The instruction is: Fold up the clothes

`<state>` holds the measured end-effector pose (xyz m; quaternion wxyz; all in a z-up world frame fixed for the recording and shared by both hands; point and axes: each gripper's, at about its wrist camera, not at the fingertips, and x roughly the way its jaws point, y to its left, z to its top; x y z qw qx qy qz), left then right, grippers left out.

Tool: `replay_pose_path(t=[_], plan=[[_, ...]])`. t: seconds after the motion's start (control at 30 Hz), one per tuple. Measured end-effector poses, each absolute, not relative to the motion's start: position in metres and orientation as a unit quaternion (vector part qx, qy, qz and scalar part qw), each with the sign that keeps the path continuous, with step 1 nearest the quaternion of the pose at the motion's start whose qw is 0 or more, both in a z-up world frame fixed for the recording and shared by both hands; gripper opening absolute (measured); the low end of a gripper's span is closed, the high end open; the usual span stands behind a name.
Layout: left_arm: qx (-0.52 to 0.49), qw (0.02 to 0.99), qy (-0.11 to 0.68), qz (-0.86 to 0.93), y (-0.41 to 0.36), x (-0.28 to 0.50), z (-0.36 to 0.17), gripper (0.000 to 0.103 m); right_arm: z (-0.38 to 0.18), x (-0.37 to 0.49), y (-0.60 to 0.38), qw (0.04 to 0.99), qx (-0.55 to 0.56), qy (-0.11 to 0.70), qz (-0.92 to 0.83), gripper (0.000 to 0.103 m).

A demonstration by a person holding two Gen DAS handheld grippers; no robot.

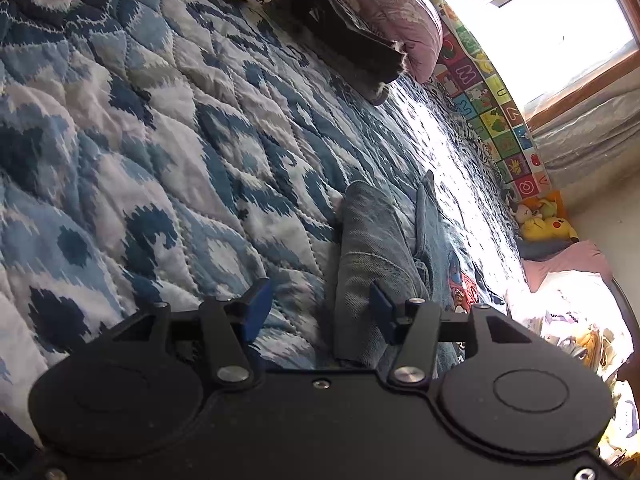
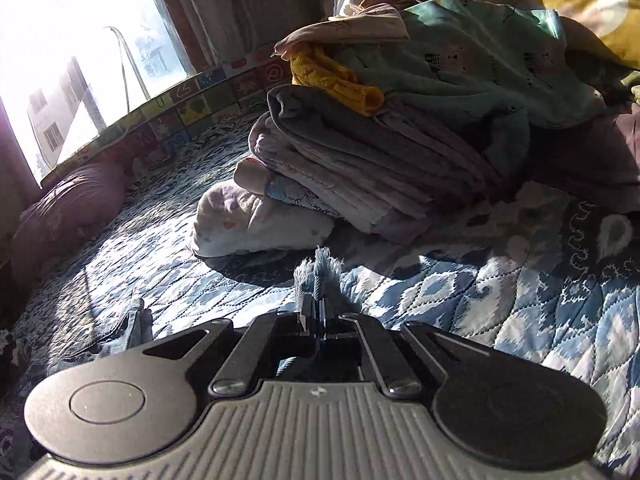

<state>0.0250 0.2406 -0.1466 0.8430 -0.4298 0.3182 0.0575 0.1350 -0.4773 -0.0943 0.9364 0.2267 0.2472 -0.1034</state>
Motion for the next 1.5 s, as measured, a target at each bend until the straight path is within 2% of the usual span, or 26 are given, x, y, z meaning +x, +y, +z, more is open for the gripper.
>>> replay_pose_path(t=[0.23,0.33,0.4,0.6,0.63,0.67,0.77,0.83,0.93,1.0,1.03,1.07,1.13,1.23,1.33,1.5], plan=[[-0.45,0.831,0.324,0.052,0.246,0.022,-0.146,0.054,-0.089,0.152,-0.494,0.934,0.176,0.278,-0.138,0.006],[-0.475,0.819,0.319,0.045,0.252,0.017,-0.149,0.055,-0.081,0.151,-0.499,0.928,0.163,0.28,-0.181,0.014],[-0.492,0.811,0.314,0.04,0.256,0.013,-0.151,0.055,-0.075,0.144,-0.495,0.931,0.159,0.27,-0.188,0.027],[-0.539,0.787,0.298,0.012,0.255,0.025,-0.159,0.055,-0.058,0.121,-0.419,0.955,0.134,0.249,-0.089,0.031],[-0.539,0.789,0.295,0.009,0.252,0.029,-0.157,0.052,-0.058,0.118,-0.4,0.958,0.13,0.251,-0.053,0.031],[-0.53,0.796,0.292,0.0,0.247,0.035,-0.154,0.039,-0.057,0.115,-0.38,0.959,0.126,0.252,-0.015,0.031],[-0.475,0.827,0.299,-0.039,0.215,0.044,-0.145,0.015,-0.067,0.11,-0.313,0.945,0.125,0.281,0.111,0.031],[-0.43,0.846,0.308,-0.069,0.191,0.047,-0.139,0.01,-0.077,0.109,-0.275,0.928,0.128,0.301,0.177,0.031],[-0.359,0.87,0.319,-0.113,0.155,0.052,-0.131,0.009,-0.095,0.105,-0.239,0.911,0.133,0.324,0.216,0.031],[-0.31,0.882,0.325,-0.142,0.13,0.056,-0.125,0.009,-0.108,0.102,-0.222,0.902,0.138,0.338,0.229,0.031],[-0.285,0.887,0.328,-0.156,0.118,0.057,-0.122,0.012,-0.115,0.101,-0.214,0.898,0.141,0.346,0.235,0.031],[-0.26,0.891,0.33,-0.17,0.106,0.059,-0.119,0.025,-0.122,0.1,-0.212,0.895,0.143,0.354,0.23,0.031],[-0.21,0.897,0.334,-0.198,0.082,0.062,-0.114,0.035,-0.133,0.094,-0.212,0.895,0.142,0.363,0.217,0.031],[-0.14,0.901,0.336,-0.235,0.049,0.066,-0.105,0.035,-0.142,0.087,-0.215,0.898,0.138,0.353,0.223,0.031],[-0.222,0.909,0.304,-0.183,0.088,0.068,-0.096,0.035,-0.148,0.086,-0.216,0.9,0.135,0.345,0.229,0.032],[-0.361,0.869,0.327,-0.086,0.141,0.098,-0.115,0.05,-0.155,0.084,-0.215,0.905,0.13,0.328,0.24,0.041]])
